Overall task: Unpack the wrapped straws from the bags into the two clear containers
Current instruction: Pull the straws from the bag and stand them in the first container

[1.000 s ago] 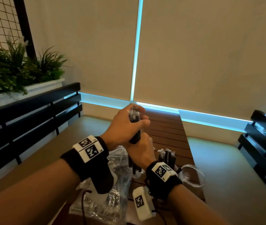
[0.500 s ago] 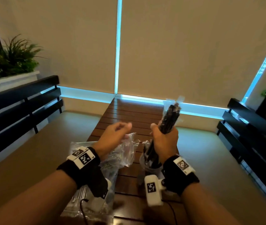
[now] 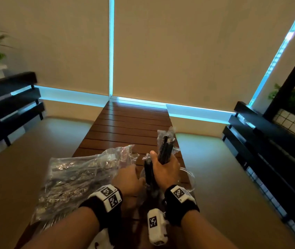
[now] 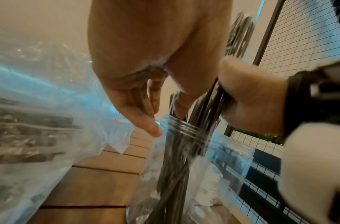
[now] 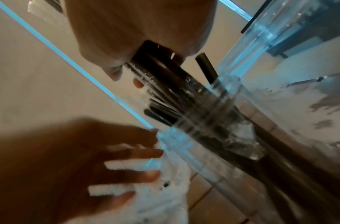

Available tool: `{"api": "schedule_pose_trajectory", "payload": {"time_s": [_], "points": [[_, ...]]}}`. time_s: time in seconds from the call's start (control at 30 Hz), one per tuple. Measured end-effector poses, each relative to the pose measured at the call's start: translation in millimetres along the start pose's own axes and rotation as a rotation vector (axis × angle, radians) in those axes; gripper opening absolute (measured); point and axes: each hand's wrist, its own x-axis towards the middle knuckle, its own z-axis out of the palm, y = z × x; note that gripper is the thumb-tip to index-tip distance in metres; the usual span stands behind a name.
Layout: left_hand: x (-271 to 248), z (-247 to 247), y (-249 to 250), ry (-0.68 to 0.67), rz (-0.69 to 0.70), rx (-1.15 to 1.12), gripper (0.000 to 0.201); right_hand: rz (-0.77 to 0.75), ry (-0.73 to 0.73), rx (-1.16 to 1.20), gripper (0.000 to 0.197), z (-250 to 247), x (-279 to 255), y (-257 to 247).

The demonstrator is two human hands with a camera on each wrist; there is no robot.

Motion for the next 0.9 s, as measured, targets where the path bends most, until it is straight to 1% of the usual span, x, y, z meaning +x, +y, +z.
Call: {"api": "schedule_pose_trajectory", "payload": {"time_s": [0.03,0.07,0.1,0.13,0.17,0.2,0.23,0.27,0.3,0.37,0.4,0.43,0.53,0.63,0.7,0.73,0.8,0.9], "points": [[-0.5,-6.1,3.1,0.065,0.033,-0.086,0.012,-0.032,-0.023,-0.077,0.04,4.0,-2.4,8.7],[0.2,-13.0,6.8,0.146,0.086,-0.212,0.013,-0.079,-0.049,-0.175,0.048,7.5,-5.6,16.1],[0.3,-21.4,13.0,0.211,0.149,-0.327,0.031,-0.126,-0.076,-0.274,0.052,10.2,-9.0,21.8],[1.0,-30.0,20.2,0.226,0.237,-0.426,0.052,-0.162,-0.096,-0.351,0.052,12.5,-11.4,25.7],[0.5,-37.9,29.1,0.201,0.326,-0.469,0.069,-0.181,-0.113,-0.407,0.047,13.8,-12.8,26.9],[-1.0,-44.4,38.0,0.159,0.411,-0.459,0.08,-0.185,-0.134,-0.455,0.04,13.8,-13.5,25.8],[-1.2,-47.9,45.2,0.12,0.467,-0.397,0.083,-0.182,-0.155,-0.501,0.033,12.8,-14.3,23.6],[-2.1,-49.9,52.6,0.109,0.518,-0.319,0.079,-0.18,-0.168,-0.548,0.028,11.9,-14.8,21.6],[-0.6,-48.0,55.9,0.111,0.55,-0.219,0.07,-0.184,-0.176,-0.592,0.026,11.3,-15.2,20.2],[3.7,-40.0,56.9,0.114,0.582,-0.058,0.042,-0.23,-0.186,-0.673,0.029,9.9,-15.0,21.5],[6.8,-34.0,54.1,0.109,0.583,-0.029,0.031,-0.263,-0.181,-0.688,0.033,8.9,-14.6,24.2],[10.3,-27.3,50.3,0.102,0.581,-0.021,0.025,-0.286,-0.181,-0.687,0.036,7.4,-14.4,28.1],[19.3,-12.2,39.3,0.074,0.576,-0.037,0.017,-0.325,-0.198,-0.583,0.038,-3.7,-11.5,33.6],[24.9,0.3,32.4,0.078,0.557,-0.029,0.02,-0.313,-0.239,-0.594,0.048,-17.8,-7.6,36.1],[25.1,7.4,29.8,0.041,0.527,-0.011,0.024,-0.29,-0.303,-0.595,0.052,-22.5,-6.6,39.9],[24.1,10.1,28.3,0.017,0.515,0.004,0.028,-0.27,-0.335,-0.559,0.054,-24.2,-7.0,41.8],[21.9,12.4,25.4,-0.021,0.509,0.071,0.04,-0.259,-0.352,-0.46,0.063,-28.1,-7.8,44.4],[17.8,3.0,23.6,-0.047,0.557,0.126,0.065,-0.346,-0.285,-0.44,0.084,-36.8,-5.0,41.4]]}}
